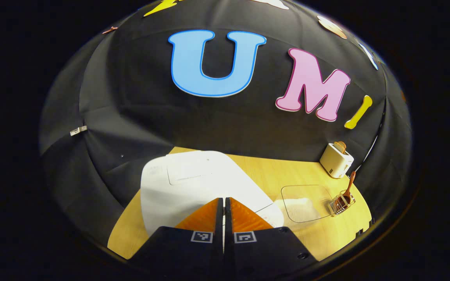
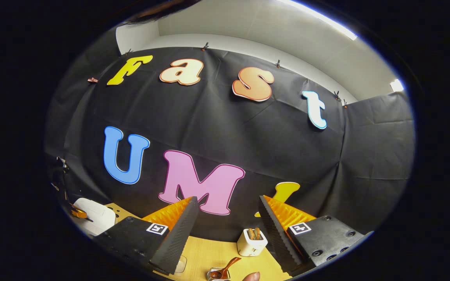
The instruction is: Close the left gripper, press the button to open the rice cooker; take a wooden spoon from the chopstick holder with the right hand, scoop a spoonful of rice and pour it into the rice cooker, then put the wooden spoon back into the chopstick holder.
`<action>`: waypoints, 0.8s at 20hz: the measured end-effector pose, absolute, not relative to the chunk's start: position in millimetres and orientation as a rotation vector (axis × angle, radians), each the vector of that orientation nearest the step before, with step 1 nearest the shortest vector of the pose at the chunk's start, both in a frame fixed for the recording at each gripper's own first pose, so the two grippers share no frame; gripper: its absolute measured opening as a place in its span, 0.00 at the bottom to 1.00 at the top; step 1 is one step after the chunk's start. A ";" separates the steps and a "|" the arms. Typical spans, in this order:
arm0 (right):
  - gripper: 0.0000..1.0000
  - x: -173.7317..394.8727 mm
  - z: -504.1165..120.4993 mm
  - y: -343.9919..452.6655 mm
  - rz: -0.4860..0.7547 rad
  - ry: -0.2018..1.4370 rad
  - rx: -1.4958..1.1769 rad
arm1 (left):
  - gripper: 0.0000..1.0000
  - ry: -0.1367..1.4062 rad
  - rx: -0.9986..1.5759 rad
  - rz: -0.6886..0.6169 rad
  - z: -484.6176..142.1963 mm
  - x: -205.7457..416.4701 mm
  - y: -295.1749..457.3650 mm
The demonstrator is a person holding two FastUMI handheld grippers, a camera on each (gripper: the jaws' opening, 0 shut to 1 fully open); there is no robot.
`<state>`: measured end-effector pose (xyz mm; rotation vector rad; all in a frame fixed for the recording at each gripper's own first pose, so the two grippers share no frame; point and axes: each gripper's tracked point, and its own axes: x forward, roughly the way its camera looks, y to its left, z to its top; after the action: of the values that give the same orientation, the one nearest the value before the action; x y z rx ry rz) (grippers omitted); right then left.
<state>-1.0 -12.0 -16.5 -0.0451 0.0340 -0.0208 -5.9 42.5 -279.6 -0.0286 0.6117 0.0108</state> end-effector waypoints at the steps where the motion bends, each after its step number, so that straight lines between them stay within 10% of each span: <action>1: 0.96 -2.2 -17.3 -13.6 -0.023 0.036 -0.046 | 0.05 0.619 -0.023 0.014 -284.9 -4.6 43.9; 16: 0.96 2.5 -19.6 -10.6 -0.018 0.041 -0.045 | 0.06 0.726 -0.058 0.015 -314.7 -2.7 41.4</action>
<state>2.5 -10.6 -19.6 -0.0454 0.0409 -0.0177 -2.7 41.4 -314.7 -0.0578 0.7255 0.0154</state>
